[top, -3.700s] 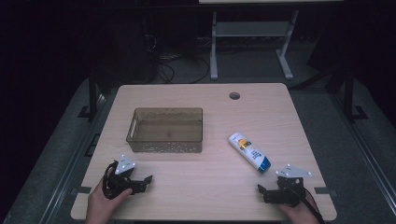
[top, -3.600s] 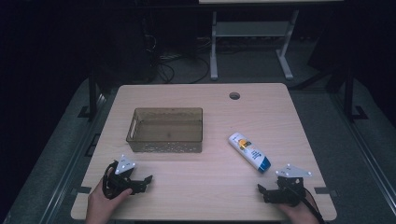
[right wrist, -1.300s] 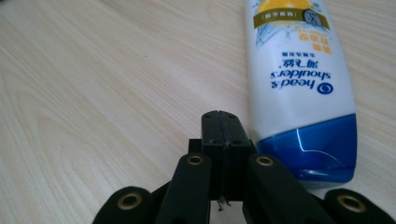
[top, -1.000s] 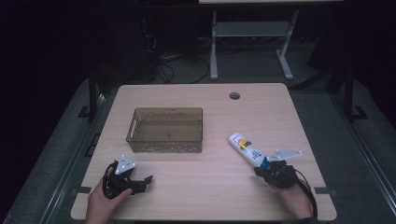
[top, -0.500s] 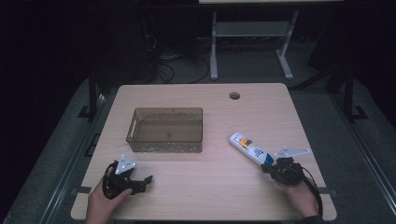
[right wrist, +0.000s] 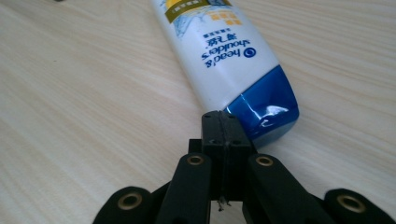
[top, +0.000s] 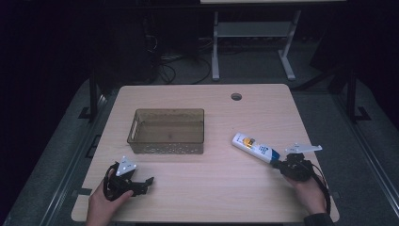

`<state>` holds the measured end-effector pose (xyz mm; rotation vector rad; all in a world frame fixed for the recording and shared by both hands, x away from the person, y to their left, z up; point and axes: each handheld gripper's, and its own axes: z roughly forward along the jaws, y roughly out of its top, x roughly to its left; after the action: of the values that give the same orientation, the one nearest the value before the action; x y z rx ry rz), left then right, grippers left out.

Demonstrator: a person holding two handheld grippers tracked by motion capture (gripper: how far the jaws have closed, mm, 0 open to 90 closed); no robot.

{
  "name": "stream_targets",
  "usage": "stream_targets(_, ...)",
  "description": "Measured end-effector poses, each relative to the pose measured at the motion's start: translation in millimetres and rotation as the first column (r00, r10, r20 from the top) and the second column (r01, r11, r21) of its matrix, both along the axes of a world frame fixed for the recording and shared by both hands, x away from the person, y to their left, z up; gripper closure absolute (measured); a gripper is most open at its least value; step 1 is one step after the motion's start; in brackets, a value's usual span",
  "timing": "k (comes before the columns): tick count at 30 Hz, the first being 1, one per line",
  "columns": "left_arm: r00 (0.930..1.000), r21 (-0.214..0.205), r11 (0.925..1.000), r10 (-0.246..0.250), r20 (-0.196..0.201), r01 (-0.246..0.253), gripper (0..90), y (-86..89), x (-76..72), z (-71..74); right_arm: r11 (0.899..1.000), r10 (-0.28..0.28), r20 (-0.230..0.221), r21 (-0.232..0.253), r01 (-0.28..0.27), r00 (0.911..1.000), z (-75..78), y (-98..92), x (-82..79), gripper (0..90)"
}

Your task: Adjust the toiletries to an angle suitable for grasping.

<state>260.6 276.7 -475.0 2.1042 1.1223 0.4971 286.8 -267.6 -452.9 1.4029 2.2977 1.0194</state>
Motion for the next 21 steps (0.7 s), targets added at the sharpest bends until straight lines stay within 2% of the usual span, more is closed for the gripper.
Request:
stream_targets(10, 1.0000, 0.001, 1.0000, -0.001, -0.001, 0.001, 12.9, 0.1, 0.0, 0.1, 0.998, -0.060, 0.018, -0.007, 0.060, 0.9981, 0.5, -15.2, 14.4, 89.6)
stream_targets(21, 1.0000, -0.001, 1.0000, 0.000, 0.000, 0.000, 12.9, 0.0, 0.0, 0.0, 0.996, -0.089, 0.023, 0.012, 0.089, 0.9958, 0.4, -26.4, 25.0, 89.6)
